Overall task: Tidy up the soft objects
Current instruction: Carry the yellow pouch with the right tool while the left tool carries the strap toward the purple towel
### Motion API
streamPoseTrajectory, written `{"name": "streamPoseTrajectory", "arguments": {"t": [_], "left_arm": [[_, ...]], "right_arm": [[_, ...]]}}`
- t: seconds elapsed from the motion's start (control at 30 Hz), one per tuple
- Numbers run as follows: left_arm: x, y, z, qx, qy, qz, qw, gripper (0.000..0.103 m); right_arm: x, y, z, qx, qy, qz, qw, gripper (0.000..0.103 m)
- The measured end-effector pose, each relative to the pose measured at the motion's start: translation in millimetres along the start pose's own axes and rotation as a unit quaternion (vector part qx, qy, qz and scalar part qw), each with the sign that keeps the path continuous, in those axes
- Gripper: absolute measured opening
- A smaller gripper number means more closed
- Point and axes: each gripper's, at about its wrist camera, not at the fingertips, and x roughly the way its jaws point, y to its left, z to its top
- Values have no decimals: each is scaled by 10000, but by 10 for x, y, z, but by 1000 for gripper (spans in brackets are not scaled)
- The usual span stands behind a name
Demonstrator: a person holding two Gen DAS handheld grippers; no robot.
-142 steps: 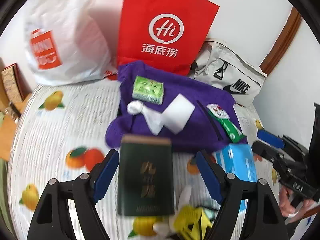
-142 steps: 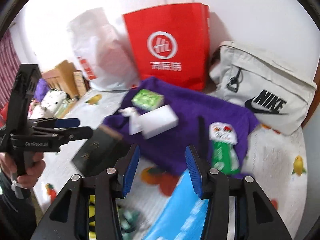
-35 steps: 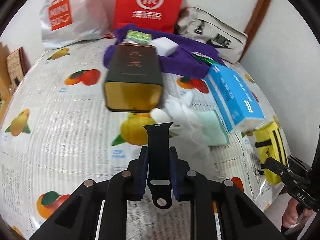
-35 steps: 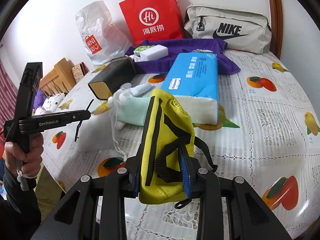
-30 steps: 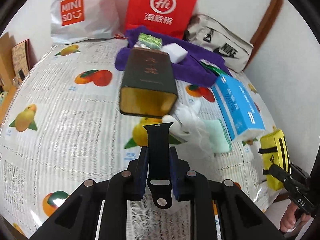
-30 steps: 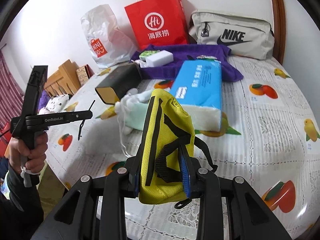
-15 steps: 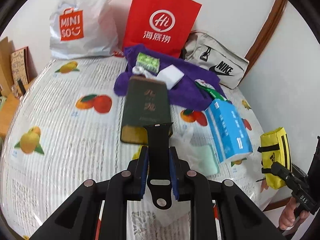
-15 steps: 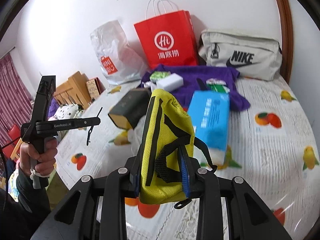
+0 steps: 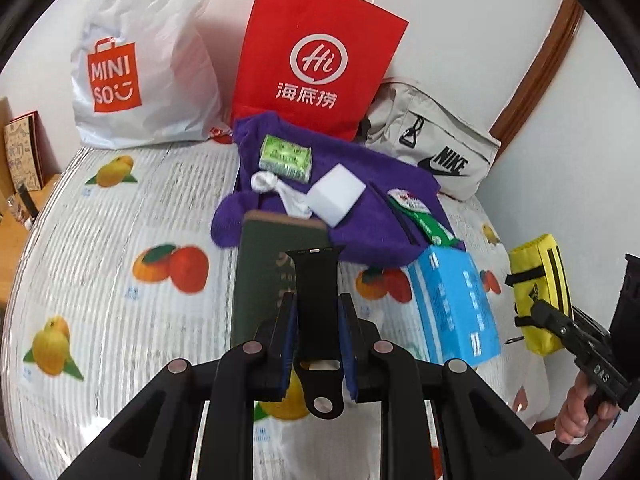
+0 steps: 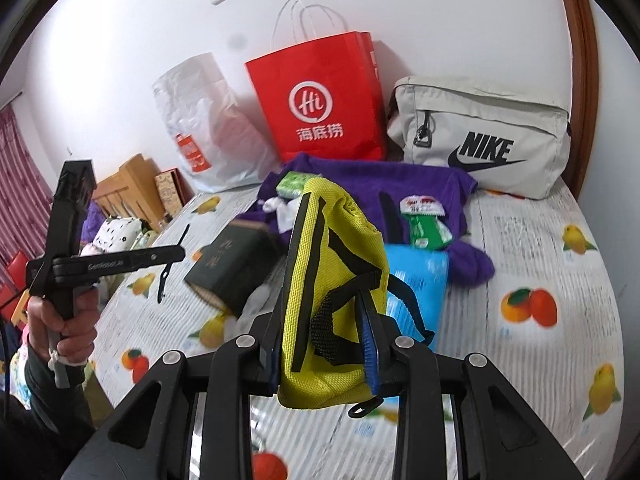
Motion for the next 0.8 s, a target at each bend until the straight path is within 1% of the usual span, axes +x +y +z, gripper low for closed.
{"name": "streamPoseTrajectory", "arguments": {"t": [0.07,0.2,0.33,0.43,0.57,0.8], "left_arm": [[60,20,79,-18,26,-119,9999,19],[210,66,234,-50,81,-5,10000,19],[334,136,400,-159,153,-38,9997,19],[408,177,523,-174,153,85,9997,19],[511,239,652,-224,199,163,9994,19],[706,237,793,-125,344,162,9992,19]], "right_arm": [[63,-48,95,107,-17,-25,9999,31],[266,-141,335,217,-4,-71,9997,31],[470,-209,547,206,85,-202,9995,31],[649,-277,700,173,193,-307,9992,31],[865,-353,833,109,377,-311,9987,31],[1317,-481,988,-18,802,-433,9958,32]]}}
